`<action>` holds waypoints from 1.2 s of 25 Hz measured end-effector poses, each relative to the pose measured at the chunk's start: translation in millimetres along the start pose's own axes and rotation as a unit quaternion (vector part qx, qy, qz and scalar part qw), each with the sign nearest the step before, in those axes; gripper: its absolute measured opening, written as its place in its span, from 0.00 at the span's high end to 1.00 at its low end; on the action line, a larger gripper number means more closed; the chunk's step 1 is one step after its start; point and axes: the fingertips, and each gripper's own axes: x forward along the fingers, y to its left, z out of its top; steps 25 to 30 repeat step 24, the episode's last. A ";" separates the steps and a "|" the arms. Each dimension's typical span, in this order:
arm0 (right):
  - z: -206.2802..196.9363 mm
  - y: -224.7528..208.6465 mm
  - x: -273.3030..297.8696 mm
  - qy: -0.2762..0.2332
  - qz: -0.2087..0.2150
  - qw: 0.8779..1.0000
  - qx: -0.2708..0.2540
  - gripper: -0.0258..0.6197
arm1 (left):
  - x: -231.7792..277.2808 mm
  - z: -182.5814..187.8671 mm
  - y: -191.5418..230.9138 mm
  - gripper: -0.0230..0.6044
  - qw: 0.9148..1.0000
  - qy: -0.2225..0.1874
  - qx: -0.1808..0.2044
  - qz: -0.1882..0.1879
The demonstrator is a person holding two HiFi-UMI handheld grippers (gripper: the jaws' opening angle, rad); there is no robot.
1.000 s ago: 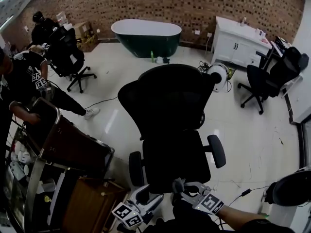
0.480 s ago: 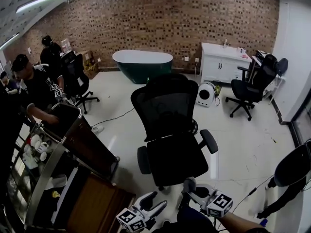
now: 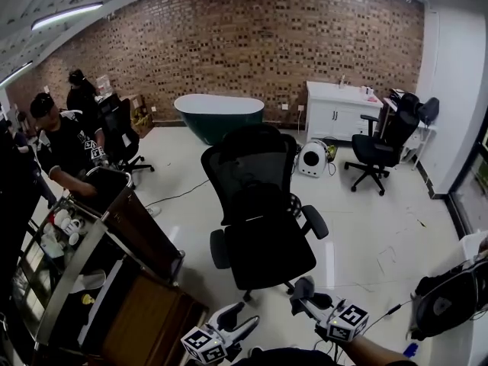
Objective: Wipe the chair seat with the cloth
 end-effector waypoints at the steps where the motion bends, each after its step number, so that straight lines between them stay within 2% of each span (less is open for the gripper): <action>1: 4.8 -1.3 -4.9 -0.005 -0.001 1.000 0.001 0.92 | 1.5 -1.3 -4.8 0.48 1.000 -0.001 0.002 -0.002; 4: 14.6 -0.8 -18.6 -0.015 0.003 1.000 -0.012 0.92 | 6.7 -2.2 -17.9 0.48 1.000 -0.001 0.010 -0.006; 11: 18.7 2.5 -37.4 -0.019 0.021 0.999 -0.023 0.92 | 12.2 9.2 -32.7 0.48 0.999 -0.020 0.030 0.011; 17: 19.3 1.9 -43.7 -0.021 0.030 0.999 -0.022 0.92 | 8.3 1.5 -36.6 0.48 0.999 -0.015 0.033 0.017; 24: 24.7 -1.5 -50.5 -0.024 0.035 0.999 -0.027 0.92 | 16.7 18.3 -50.8 0.48 0.999 -0.014 0.048 0.022; 30: 24.7 -1.5 -50.5 -0.024 0.035 0.999 -0.027 0.92 | 16.7 18.3 -50.8 0.48 0.999 -0.014 0.048 0.022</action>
